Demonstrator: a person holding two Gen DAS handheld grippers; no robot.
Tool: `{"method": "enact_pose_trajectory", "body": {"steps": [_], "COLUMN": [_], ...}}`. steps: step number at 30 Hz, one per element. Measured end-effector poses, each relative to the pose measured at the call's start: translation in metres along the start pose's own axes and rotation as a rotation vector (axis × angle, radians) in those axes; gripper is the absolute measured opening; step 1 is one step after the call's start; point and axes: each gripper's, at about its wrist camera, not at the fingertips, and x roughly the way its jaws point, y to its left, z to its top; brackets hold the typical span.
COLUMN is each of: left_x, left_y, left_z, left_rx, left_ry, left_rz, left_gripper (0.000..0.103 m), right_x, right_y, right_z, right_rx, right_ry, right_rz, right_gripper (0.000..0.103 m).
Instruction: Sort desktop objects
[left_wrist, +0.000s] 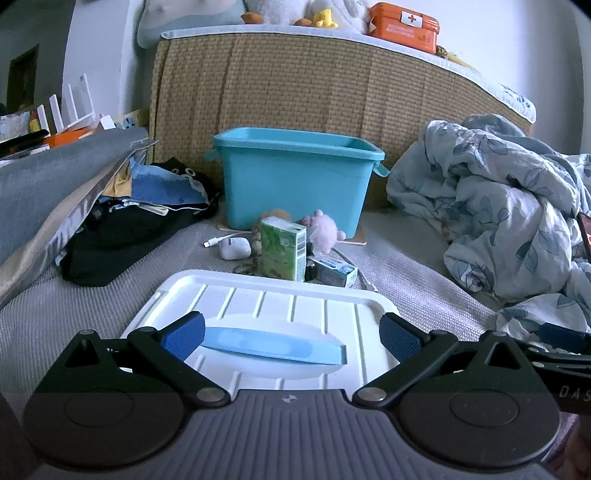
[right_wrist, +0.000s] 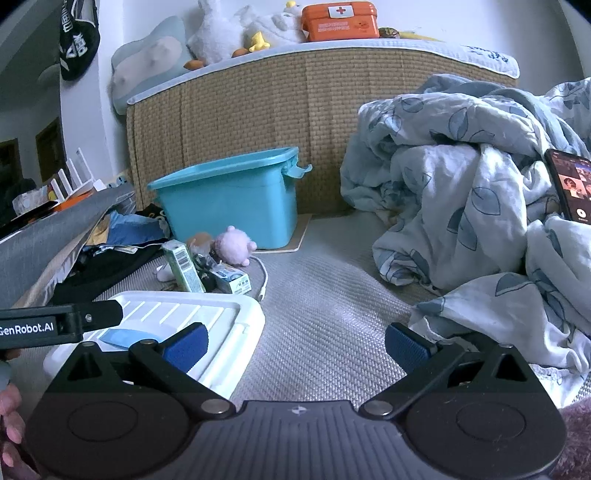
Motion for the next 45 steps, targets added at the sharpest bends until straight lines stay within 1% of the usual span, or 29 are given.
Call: {"method": "enact_pose_trajectory", "body": {"steps": [5,13,17,20,24,26,27,28,32,35,37,41,43,45], "left_x": [0.0,0.001,-0.003,-0.006,-0.006,-0.008,-0.008,-0.008,-0.008,-0.011,-0.012,-0.018,-0.017,-0.018], "left_y": [-0.001,-0.001,-0.002,-0.002,0.004,0.005,0.004,0.004,0.0,-0.003,-0.005,-0.006,-0.003,0.0], "left_z": [0.0,0.001,0.001,0.001,0.002,0.002,0.002,0.002,0.0,-0.001,-0.002,-0.003,-0.003,-0.003], "left_rx": [0.004,0.011,0.011,0.002,-0.025,-0.031,-0.031,-0.027,0.003,0.022,0.03,0.033,0.019,0.002], "left_ry": [-0.004,-0.01,-0.035,-0.06,-0.063,-0.075,-0.076,-0.071,-0.062,-0.057,-0.049,-0.059,-0.036,-0.018], "left_rz": [0.006,0.016,0.0,-0.012,-0.008,-0.013,-0.013,-0.012,-0.021,-0.069,-0.088,-0.051,-0.058,-0.074], "left_gripper": [0.103,0.103,0.103,0.103,0.103,0.103,0.103,0.103,0.103,0.103,0.103,0.103,0.103,0.098], "right_x": [0.004,-0.003,-0.004,-0.005,-0.005,-0.005,-0.004,-0.005,-0.007,-0.01,-0.011,-0.012,-0.012,-0.012], "right_y": [-0.001,0.001,0.0,-0.001,-0.003,-0.003,-0.002,-0.001,0.002,0.005,0.005,0.005,0.005,0.006], "right_z": [0.001,0.0,0.0,0.0,0.001,0.001,0.001,0.001,0.002,0.001,0.001,0.001,0.002,0.002], "right_rx": [0.015,0.007,0.007,0.011,0.02,0.023,0.024,0.02,0.001,-0.015,-0.018,-0.017,-0.019,-0.021], "right_ry": [-0.007,-0.024,-0.018,-0.015,-0.02,-0.02,-0.02,-0.02,-0.026,-0.034,-0.036,-0.039,-0.042,-0.045], "right_rz": [0.009,0.019,0.024,0.03,0.026,0.026,0.026,0.018,0.0,-0.005,-0.001,0.001,0.004,0.005], "right_gripper": [0.103,0.103,0.103,0.101,0.097,0.096,0.094,0.092,0.092,0.091,0.091,0.091,0.091,0.09]}}
